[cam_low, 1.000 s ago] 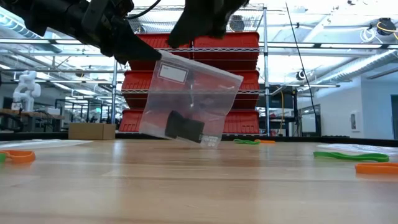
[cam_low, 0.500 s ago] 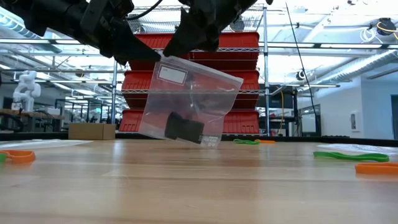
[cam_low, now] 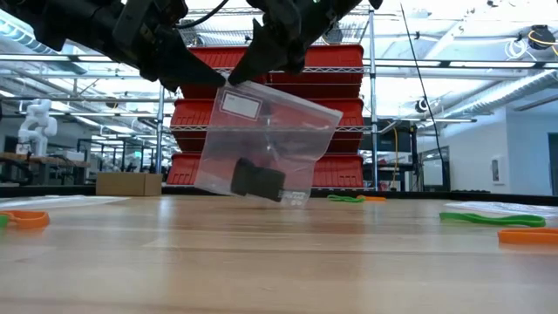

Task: Sort rubber bands
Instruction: Close the top left transparent zip bag

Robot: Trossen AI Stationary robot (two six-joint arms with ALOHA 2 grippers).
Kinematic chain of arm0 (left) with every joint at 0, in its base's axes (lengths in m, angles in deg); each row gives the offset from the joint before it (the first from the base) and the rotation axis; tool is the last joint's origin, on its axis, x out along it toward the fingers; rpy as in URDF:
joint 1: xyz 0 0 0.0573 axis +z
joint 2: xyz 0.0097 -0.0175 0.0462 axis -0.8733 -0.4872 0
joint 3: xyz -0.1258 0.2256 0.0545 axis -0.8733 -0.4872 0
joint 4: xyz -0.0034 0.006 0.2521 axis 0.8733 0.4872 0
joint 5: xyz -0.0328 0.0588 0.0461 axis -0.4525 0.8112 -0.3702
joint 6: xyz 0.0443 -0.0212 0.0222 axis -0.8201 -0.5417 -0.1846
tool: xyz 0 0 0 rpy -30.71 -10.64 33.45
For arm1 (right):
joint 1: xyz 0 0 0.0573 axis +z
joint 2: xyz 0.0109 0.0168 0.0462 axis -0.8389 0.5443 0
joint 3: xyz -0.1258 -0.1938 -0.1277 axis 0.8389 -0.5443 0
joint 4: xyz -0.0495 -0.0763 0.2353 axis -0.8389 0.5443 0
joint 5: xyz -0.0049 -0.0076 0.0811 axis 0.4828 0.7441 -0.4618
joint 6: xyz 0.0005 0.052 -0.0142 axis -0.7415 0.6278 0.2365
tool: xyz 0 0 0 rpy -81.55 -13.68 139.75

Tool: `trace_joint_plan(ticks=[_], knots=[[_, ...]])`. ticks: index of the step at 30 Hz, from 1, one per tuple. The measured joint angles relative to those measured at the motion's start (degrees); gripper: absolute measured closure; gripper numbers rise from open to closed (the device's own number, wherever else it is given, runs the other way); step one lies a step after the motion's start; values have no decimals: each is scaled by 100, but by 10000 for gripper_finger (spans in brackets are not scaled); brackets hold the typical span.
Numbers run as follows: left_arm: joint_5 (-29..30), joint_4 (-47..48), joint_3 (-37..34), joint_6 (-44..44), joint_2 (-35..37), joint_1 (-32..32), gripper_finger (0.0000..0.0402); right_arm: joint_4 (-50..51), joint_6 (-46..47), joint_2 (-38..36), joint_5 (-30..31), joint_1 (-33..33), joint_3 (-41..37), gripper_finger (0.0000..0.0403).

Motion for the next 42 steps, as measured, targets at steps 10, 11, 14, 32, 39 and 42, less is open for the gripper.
trace_joint_plan(ticks=[10,11,14,32,39,42], knots=[[158,3,-2,-3,75,0,401,627,159,2,313,85,-2,399],[160,-7,-2,-4,76,0,401,667,185,2,312,87,-2,399],[159,-2,-2,1,76,0,401,706,195,2,322,129,-2,400],[-448,-369,-2,648,-410,237,252,416,86,2,283,160,-2,401],[-450,-493,-2,651,-452,299,238,411,71,2,274,168,-2,401],[-450,-489,-2,653,-452,299,241,401,69,2,274,168,-2,401]])
